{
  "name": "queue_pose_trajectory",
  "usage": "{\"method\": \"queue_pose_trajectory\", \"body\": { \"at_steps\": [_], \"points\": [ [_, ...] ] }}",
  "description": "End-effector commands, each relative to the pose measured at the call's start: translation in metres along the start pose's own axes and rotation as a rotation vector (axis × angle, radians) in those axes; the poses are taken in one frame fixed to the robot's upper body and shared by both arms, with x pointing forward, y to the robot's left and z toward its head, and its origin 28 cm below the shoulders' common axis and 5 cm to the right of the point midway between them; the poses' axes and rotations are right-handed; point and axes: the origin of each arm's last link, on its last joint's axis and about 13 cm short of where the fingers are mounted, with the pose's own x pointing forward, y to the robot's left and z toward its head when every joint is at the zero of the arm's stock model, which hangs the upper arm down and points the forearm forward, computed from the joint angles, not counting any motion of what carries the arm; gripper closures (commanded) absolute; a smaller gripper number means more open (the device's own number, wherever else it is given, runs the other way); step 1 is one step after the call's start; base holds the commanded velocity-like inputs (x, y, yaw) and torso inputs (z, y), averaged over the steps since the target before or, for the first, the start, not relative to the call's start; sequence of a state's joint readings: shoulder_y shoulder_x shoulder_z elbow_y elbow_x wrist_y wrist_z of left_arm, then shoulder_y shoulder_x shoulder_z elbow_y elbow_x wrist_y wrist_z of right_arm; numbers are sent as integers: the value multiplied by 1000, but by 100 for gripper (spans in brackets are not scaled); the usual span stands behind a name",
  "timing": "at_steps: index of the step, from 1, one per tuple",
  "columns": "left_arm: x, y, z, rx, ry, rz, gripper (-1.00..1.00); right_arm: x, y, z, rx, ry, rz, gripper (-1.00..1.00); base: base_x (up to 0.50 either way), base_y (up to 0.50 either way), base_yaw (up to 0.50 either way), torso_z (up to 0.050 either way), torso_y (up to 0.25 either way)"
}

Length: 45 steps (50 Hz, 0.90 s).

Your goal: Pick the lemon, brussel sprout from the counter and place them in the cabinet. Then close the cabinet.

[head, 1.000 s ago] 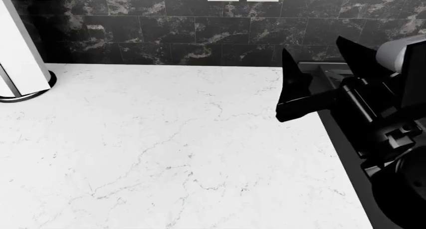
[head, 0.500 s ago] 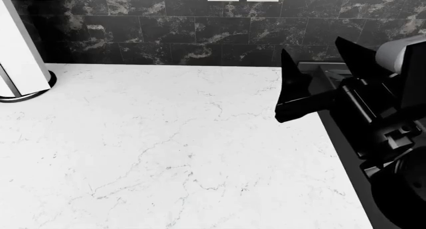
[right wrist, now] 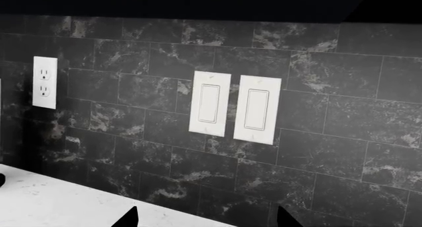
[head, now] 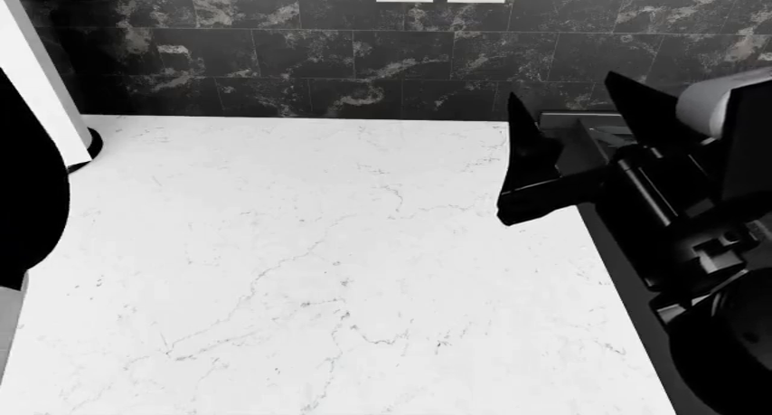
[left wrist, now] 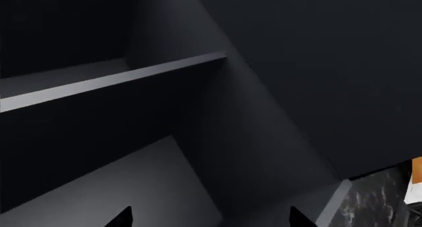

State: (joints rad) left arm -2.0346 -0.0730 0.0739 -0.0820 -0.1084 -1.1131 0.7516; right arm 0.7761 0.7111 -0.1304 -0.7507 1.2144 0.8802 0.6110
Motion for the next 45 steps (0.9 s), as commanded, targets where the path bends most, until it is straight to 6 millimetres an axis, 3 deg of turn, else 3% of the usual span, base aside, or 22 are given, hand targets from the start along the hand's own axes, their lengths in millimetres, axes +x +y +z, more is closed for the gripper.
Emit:
{"method": "queue_pose_trajectory", "body": {
  "at_steps": [1,12,27,45],
  "points": [
    [-16,-20,-8,25,-26,-106,-100,0,1,-1,1,1,2,-100,0,0,0,0,0],
    [-32,-34,-17,44,-19,-200,-100,-2,1,-1,2,-1,-1,-100,0,0,0,0,0],
    [-50,-51,-46,30,126,-355,-100,-3,-1,2,-1,-7,-6,-100,0,0,0,0,0],
    [-71,-76,-112,-95,474,-337,-100,-6,0,3,-2,-25,-12,-100,0,0,0,0,0]
  ]
}}
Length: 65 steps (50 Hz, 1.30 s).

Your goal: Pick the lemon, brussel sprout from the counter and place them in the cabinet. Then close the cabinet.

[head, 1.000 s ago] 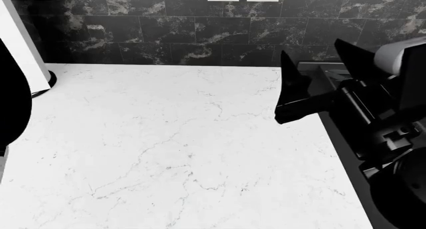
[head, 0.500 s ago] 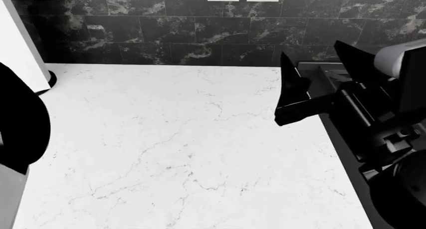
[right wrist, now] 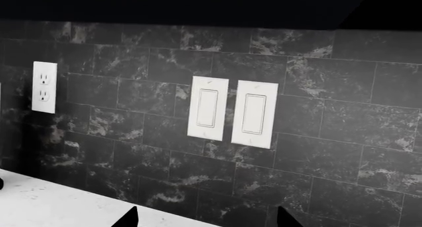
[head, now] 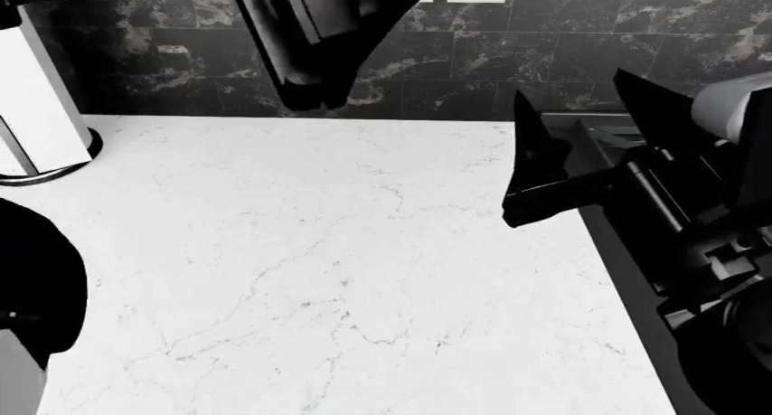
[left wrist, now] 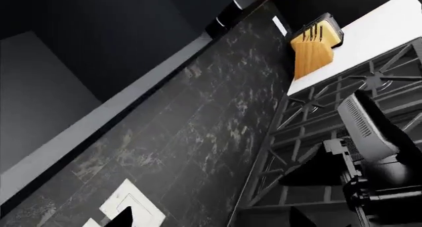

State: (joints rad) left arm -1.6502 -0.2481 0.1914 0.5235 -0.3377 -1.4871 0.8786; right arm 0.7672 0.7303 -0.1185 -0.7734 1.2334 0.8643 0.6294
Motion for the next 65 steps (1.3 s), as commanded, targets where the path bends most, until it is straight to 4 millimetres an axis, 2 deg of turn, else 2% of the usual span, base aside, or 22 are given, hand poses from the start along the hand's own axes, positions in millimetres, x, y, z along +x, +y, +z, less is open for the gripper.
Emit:
{"method": "queue_pose_trajectory", "body": {
  "at_steps": [1,8,22,43,53,65],
  "points": [
    [2,-15,-41,-108,189,-14,-100,-1,0,1,-1,-8,-5,-100,0,0,0,0,0],
    [3,-14,-61,-182,283,1,-100,-3,0,0,-8,-17,-11,-100,0,0,0,0,0],
    [-3,-14,-92,-245,358,87,-100,-4,-1,4,-23,-51,-42,-100,0,0,0,0,0],
    [-10,-15,-106,-292,342,239,-100,-24,-11,34,9,-305,-242,-100,0,0,0,0,0],
    [-12,-16,-99,-285,337,276,-100,-39,-22,42,76,-419,-350,-100,0,0,0,0,0],
    [-12,-17,-101,-286,341,287,-100,-56,-26,74,90,-560,-392,-100,0,0,0,0,0]
  ]
}}
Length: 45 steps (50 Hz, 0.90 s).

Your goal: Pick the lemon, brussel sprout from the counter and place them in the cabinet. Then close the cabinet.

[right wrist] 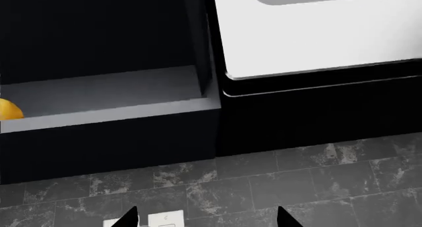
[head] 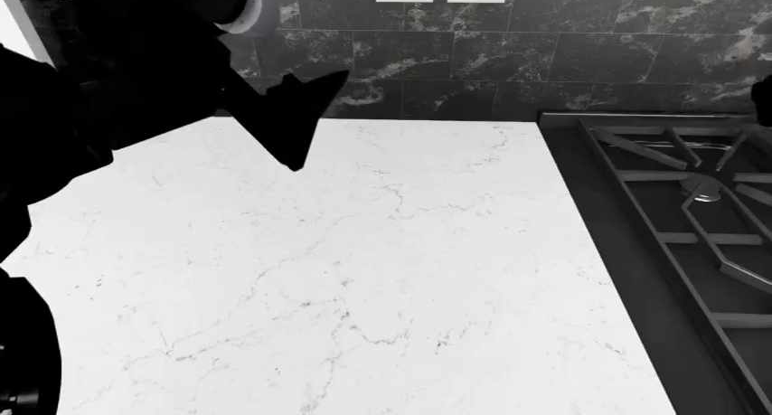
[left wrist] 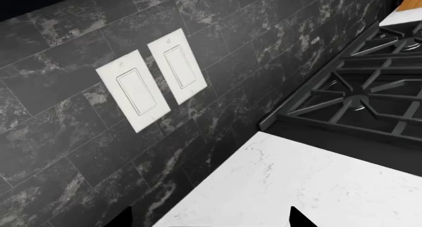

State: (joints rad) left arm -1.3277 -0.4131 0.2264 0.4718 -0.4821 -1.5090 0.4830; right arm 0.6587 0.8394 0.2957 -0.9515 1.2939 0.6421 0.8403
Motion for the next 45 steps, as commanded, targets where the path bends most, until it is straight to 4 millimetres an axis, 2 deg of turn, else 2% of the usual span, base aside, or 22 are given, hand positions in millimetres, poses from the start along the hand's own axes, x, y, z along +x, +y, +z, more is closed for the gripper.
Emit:
{"method": "queue_pose_trajectory", "body": {
  "at_steps": [1,11,30,39,45],
  "points": [
    [-1,0,-1,-5,-1,23,-100,-2,-4,29,24,-121,-46,-100,0,0,0,0,0],
    [-1,0,-3,-7,4,25,-100,2,-3,50,27,-183,-50,-100,0,0,0,0,0],
    [-2,1,-2,-7,2,33,-100,4,-22,52,-4,-180,-300,-100,0,0,0,0,0],
    [-2,0,-4,-9,7,30,-100,6,-25,63,14,-250,-368,-100,0,0,0,0,0],
    [-1,0,-4,-9,7,29,-100,11,-28,70,96,-291,-407,-100,0,0,0,0,0]
  ]
}}
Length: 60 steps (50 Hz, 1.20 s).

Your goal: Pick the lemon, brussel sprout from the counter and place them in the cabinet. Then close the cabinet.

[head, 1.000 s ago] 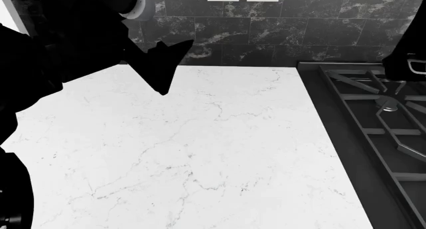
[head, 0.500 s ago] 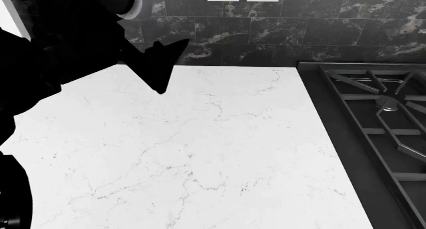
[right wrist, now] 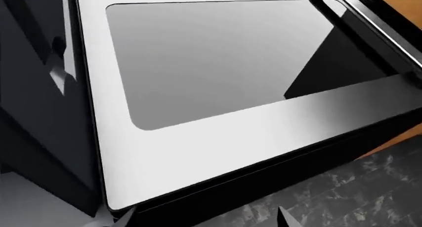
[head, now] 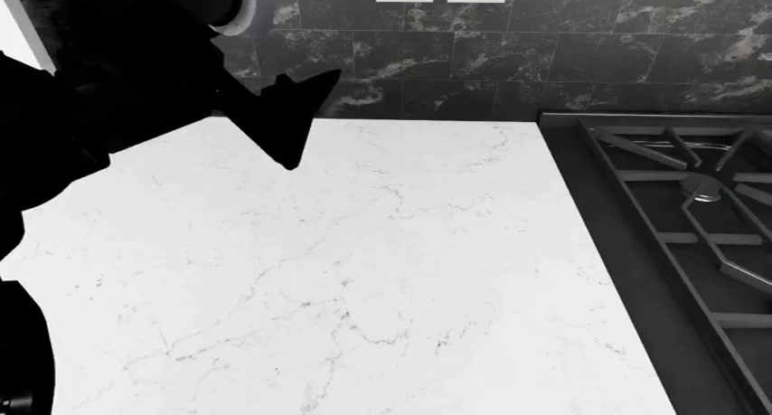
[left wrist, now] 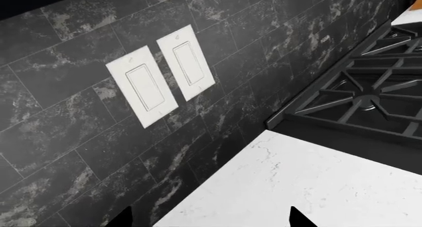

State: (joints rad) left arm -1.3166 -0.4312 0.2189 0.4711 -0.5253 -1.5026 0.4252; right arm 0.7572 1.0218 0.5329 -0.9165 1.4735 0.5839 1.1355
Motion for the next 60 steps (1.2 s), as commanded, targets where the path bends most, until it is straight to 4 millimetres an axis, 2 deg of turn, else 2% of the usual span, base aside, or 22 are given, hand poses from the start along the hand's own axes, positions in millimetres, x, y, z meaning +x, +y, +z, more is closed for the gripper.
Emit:
{"method": "queue_pose_trajectory", "body": {
  "at_steps": [1,20,49,60],
  "points": [
    [0,-1,-1,-1,2,-2,-100,9,-3,10,87,-58,-99,-100,0,0,0,0,0],
    [1,-1,-4,0,6,-2,-100,21,-7,27,314,-125,-150,-100,0,0,0,0,0],
    [0,-1,-7,-3,9,-3,-100,54,15,60,263,-197,-108,-100,0,0,0,0,0],
    [0,-1,-6,0,8,-5,-100,66,35,69,264,-208,-47,-100,0,0,0,3,0]
  ]
}}
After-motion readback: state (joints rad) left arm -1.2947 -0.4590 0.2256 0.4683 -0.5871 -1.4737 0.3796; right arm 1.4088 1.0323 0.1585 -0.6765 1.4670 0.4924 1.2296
